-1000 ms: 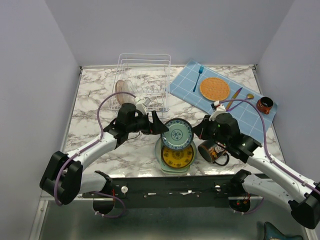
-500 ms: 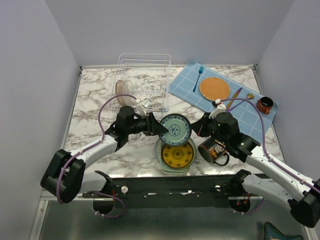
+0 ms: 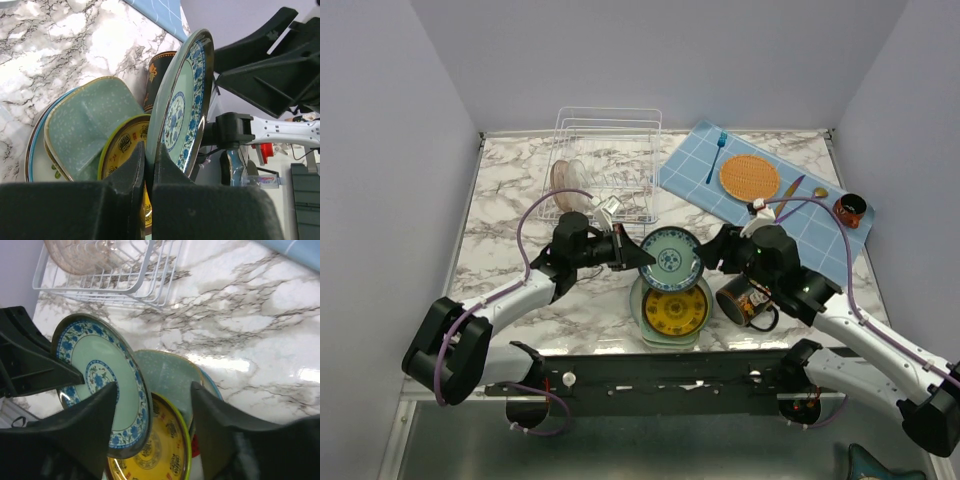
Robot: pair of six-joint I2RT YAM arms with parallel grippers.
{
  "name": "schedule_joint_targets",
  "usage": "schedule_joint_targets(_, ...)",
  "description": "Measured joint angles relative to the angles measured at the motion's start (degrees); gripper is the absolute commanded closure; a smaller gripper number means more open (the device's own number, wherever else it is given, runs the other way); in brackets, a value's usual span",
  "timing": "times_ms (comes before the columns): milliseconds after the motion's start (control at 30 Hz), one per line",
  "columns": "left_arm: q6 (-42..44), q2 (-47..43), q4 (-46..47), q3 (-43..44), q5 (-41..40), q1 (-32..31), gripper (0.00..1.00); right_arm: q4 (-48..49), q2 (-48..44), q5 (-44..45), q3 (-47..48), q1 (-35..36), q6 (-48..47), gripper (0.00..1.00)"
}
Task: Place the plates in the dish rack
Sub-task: Insert the plate into the dish rack.
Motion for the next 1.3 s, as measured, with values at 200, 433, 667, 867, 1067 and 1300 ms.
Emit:
schedule_joint_targets(200, 3.80, -0.22, -5.11, 2.80, -0.68, -0.20, 1.00, -4.63, -6.73, 9.16, 1.88, 0.07, -0.44, 0.19)
schedule_joint_targets(433, 11.87, -0.39, -20.33, 15.30, -12.11, 0.96, 1.00, -6.14, -18.69, 18.23, 3.52, 0.07, -1.60, 0.19)
schedule_joint_targets(667, 22.45, 6.86, -32.61, 40.70, -30.75, 4.07, 1.00, -10.19, -17.64, 19.61, 4.35, 0.07, -2.14, 0.19)
schedule_joint_targets(867, 31.71, 13.99, -43.30, 58.47, -49.07, 5.99, 1.00, -11.15, -17.09, 18.95, 4.28, 0.07, -2.01, 0.19)
schedule_joint_targets(1067, 38.69, 18.71, -51.58, 64.83, -63.43, 6.05, 1.00, -11.87, -14.19, 18.64, 4.28, 0.07, -2.05, 0.19)
schedule_joint_targets(1300, 41.97, 21.11, -56.52, 63.19, -70.36, 6.12, 1.00, -12.00, -12.09, 18.21, 4.28, 0.07, -2.08, 0.19)
